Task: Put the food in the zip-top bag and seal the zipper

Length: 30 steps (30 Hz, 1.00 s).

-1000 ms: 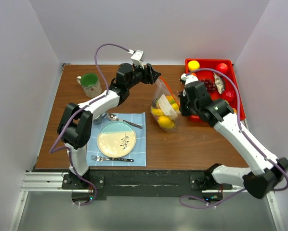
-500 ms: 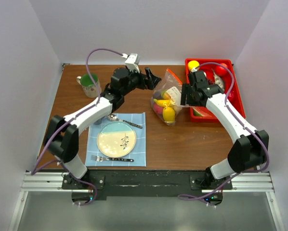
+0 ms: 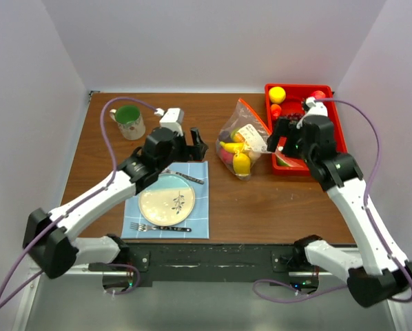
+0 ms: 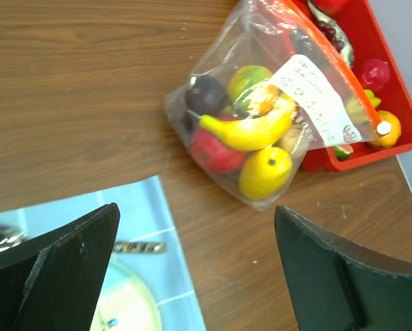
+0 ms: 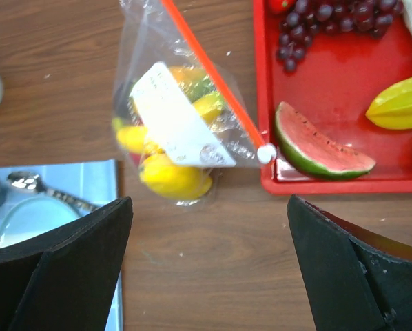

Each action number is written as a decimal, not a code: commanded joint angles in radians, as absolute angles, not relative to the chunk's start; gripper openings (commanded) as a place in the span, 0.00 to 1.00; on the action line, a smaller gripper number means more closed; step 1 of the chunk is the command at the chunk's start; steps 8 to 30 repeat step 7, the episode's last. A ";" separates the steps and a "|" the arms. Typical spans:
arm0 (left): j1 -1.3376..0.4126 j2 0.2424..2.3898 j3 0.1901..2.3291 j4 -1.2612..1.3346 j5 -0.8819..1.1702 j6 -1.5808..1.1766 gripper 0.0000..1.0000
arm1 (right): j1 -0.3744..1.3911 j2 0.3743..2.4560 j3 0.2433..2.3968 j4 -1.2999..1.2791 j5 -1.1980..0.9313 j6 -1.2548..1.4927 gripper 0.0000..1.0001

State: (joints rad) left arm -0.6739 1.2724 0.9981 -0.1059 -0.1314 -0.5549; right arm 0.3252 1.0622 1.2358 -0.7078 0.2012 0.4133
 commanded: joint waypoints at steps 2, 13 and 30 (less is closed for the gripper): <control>-0.663 1.118 0.931 -0.164 -0.227 -0.523 1.00 | 0.325 0.944 1.147 -0.672 0.159 0.445 0.99; -0.663 1.080 0.902 -0.109 -0.215 -0.537 1.00 | 0.325 0.894 1.128 -0.687 0.161 0.448 0.99; -0.663 1.080 0.902 -0.109 -0.215 -0.537 1.00 | 0.325 0.894 1.128 -0.687 0.161 0.448 0.99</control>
